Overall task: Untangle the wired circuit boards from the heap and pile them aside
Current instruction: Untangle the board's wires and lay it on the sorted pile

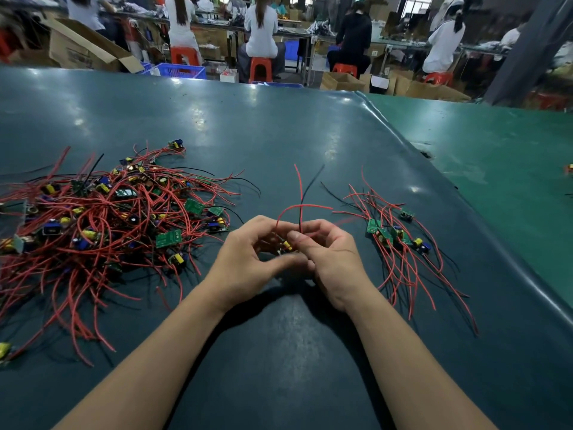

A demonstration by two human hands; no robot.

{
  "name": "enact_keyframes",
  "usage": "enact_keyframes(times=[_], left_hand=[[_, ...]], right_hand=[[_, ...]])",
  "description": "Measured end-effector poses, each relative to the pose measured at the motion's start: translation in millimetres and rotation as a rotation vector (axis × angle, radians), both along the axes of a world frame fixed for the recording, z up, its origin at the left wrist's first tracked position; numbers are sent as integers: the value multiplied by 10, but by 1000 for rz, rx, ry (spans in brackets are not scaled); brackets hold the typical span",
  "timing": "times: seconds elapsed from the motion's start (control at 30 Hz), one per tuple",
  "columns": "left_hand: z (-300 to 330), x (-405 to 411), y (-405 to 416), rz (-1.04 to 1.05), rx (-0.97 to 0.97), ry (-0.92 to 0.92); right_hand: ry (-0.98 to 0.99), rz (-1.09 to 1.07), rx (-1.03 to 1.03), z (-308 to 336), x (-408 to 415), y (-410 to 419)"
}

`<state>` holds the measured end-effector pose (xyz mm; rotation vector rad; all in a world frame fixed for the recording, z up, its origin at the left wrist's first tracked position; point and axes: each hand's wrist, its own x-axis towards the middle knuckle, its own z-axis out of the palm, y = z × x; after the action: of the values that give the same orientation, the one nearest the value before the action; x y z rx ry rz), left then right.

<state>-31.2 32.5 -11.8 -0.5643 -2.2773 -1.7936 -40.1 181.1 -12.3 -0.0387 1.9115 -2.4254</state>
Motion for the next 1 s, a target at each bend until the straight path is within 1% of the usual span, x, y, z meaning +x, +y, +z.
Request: enact_keyframes(times=[0.03, 0.1, 0.23, 0.3, 0.37, 0.4, 0.43, 0.47, 0.57, 0.6, 0.67, 0.8, 0.9, 1.0], left_hand=[[-9, -10, 11, 43, 8, 3], [-8, -22, 34, 112, 84, 1], [30, -31, 40, 177, 249, -34], [53, -65, 36, 217, 337, -122], [82, -93, 23, 213, 471, -241], [92, -99, 21, 197, 506, -283], [93, -96, 14, 169, 504, -302], [88, -88, 7, 142, 462, -292], [56, -60, 11, 113, 199, -164], [54, -61, 16, 128, 157, -142], [57, -68, 19, 160, 180, -156], [83, -78, 22, 153, 265, -233], [108, -82, 16, 123, 352, -291], [117, -79, 8, 87, 385, -306]], right_hand=[[-1, -3, 3, 9, 9, -10], [-7, -2, -35, 43, 23, -21], [-15, -44, -111, 92, 35, -10], [0, -102, -118, 91, 27, -10], [21, -148, -107, 87, 7, -6], [30, -158, -104, 84, -8, -4], [36, -160, -102, 82, -17, -4], [40, -155, -97, 81, -25, -6], [58, -142, -58, 74, -45, -18], [64, -143, -36, 67, -48, -21], [82, -161, 10, 53, -52, -16], [166, -214, 87, 43, -68, 9], [217, -354, 121, 52, -99, 27], [192, -487, 63, 66, -144, 64]])
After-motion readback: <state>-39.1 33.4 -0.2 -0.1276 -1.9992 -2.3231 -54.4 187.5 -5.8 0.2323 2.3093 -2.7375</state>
